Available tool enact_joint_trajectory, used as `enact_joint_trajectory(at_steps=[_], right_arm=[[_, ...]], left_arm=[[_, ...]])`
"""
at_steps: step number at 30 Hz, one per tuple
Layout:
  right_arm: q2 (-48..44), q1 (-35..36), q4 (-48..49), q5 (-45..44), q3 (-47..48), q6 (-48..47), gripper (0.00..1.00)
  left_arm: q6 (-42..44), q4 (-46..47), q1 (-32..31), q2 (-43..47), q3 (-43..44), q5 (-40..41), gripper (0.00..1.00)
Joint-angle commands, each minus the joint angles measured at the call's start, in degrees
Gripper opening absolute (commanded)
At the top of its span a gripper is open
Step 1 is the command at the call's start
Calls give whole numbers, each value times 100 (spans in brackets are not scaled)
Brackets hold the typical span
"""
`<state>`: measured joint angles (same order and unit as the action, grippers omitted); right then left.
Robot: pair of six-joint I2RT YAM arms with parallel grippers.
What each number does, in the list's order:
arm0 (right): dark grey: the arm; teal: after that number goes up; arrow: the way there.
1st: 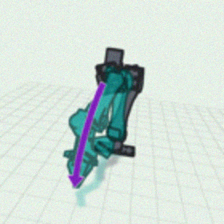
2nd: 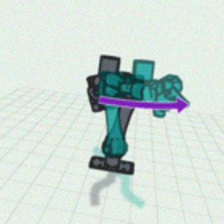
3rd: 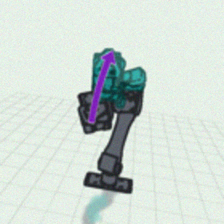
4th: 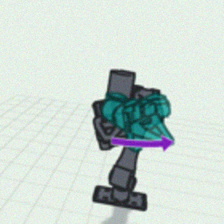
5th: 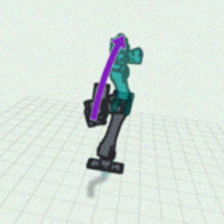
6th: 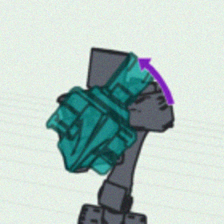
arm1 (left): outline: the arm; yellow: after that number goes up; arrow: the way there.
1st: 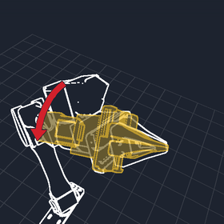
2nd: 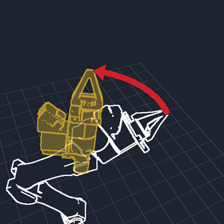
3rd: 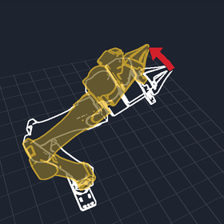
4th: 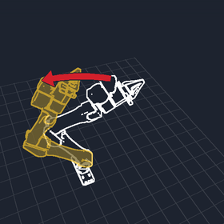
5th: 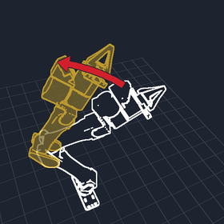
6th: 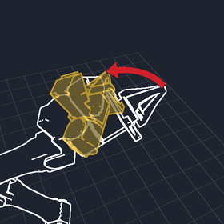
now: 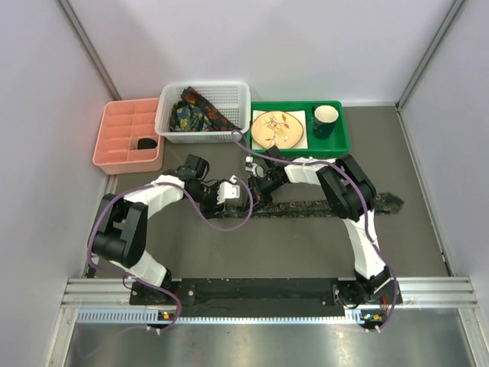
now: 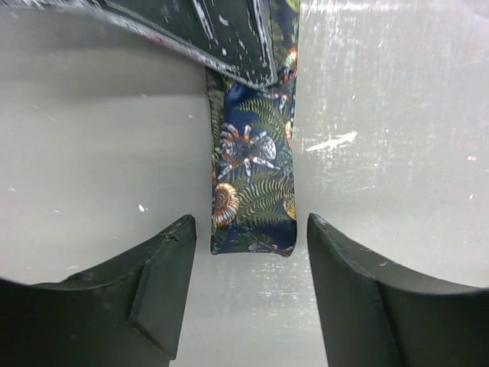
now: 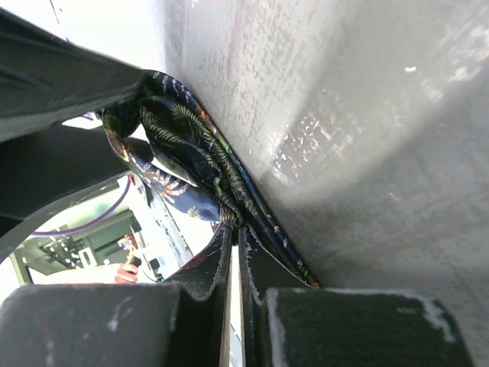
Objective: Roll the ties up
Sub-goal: Roll the tie at the center of the board.
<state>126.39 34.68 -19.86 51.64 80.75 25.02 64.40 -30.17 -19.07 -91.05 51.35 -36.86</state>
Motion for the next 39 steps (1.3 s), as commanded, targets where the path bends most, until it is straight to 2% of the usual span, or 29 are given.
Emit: enact_joint_trajectory(at_steps=[1, 7, 12, 18, 25, 32, 37, 39], right_arm=[[88, -49, -194, -277, 143, -243, 0], [211, -66, -247, -365, 204, -216, 0], [264, -75, -194, -382, 204, -120, 0], [272, -75, -115, -391, 187, -32, 0], [237, -84, -10, -269, 134, 47, 0], [0, -84, 219, -207, -42, 144, 0], [-114, -93, 175, 39, 20, 170, 0], [-290, -127, 175, 109, 2, 188, 6]], left_arm=[[-86, 310, 9, 315, -82, -365, 59], [-15, -41, -70, 316, 129, -664, 45], [-156, -41, -263, 158, 322, -699, 38], [-595, 424, -606, -53, 481, -735, 38], [-911, 750, -967, -546, 692, -314, 40], [-684, 469, -1037, -959, 692, 327, 39], [-569, 223, -1037, -1082, 692, 487, 38], [-551, 196, -1037, -1091, 674, 531, 37]])
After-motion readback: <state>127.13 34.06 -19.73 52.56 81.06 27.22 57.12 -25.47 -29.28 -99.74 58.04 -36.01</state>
